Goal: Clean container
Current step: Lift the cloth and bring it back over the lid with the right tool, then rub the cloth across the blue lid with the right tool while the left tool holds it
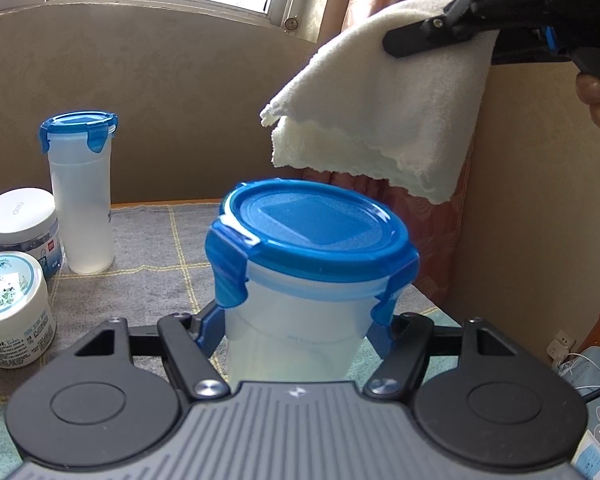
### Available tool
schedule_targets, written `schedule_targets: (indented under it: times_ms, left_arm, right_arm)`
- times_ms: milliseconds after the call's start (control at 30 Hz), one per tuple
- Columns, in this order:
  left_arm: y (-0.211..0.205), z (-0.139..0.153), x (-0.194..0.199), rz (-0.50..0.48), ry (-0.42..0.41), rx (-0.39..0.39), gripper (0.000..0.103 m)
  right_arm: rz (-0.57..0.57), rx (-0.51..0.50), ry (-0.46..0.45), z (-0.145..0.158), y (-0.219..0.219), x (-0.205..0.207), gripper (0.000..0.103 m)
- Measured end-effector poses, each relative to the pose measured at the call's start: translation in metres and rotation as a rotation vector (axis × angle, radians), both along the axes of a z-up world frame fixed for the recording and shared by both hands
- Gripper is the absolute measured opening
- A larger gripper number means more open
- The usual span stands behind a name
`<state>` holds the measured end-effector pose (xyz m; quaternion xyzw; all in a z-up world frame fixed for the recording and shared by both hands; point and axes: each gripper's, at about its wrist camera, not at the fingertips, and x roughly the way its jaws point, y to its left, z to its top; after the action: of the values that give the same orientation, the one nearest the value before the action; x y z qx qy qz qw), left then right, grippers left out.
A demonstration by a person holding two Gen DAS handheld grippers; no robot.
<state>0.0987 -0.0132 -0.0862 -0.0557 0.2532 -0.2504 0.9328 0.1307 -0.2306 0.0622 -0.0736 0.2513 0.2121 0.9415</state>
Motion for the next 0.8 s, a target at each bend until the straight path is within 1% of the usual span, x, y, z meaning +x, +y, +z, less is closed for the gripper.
schedule_targets:
  times_ms: [333,367,533,800]
  left_arm:
    - [0.001,0.0,0.0,-0.006,0.002,-0.002,0.069]
    - [0.001,0.0,0.0,-0.007,0.002,-0.002,0.069]
    - [0.002,0.0,0.002,-0.008,0.007,-0.006,0.069]
    - [0.001,0.0,0.003,-0.017,0.008,-0.001,0.069]
  right_arm:
    - [0.112,-0.066,0.04,-0.026,0.051,-0.005,0.02]
    - [0.129,-0.062,0.055,-0.029,0.053,-0.006,0.02]
    - [0.174,-0.045,0.094,-0.036,0.058,-0.015,0.02]
    - [0.202,-0.036,0.121,-0.038,0.054,-0.027,0.021]
